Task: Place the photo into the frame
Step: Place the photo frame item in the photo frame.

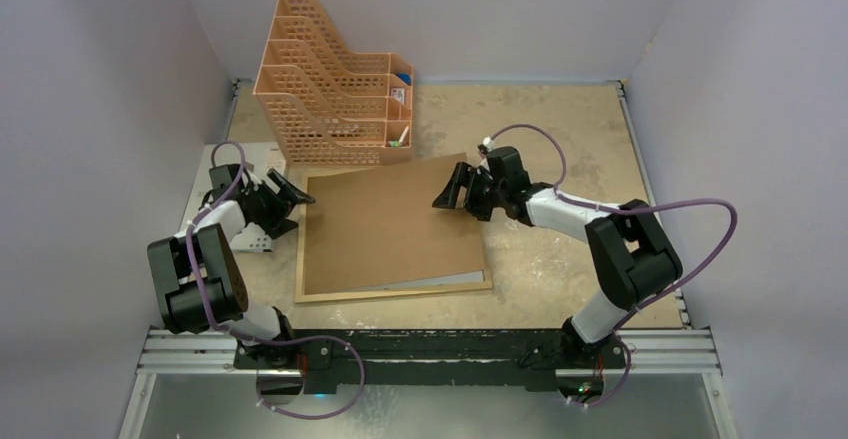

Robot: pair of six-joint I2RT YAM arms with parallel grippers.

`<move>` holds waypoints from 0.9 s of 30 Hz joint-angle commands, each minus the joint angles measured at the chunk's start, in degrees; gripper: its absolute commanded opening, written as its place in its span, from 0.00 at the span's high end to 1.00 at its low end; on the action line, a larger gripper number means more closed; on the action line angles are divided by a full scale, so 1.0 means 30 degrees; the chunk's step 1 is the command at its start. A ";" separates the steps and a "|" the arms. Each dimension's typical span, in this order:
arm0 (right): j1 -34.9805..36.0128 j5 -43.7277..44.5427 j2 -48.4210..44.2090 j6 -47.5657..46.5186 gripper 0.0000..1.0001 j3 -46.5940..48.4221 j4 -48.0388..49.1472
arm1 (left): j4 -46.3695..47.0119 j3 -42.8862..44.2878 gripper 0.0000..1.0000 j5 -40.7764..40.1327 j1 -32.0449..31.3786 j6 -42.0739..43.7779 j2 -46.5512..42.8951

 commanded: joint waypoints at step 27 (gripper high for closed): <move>0.0044 0.6991 -0.0922 -0.2976 0.18 0.2869 -0.7407 | -0.1101 0.0817 0.28 0.0997 -0.0138 0.1173 0.1168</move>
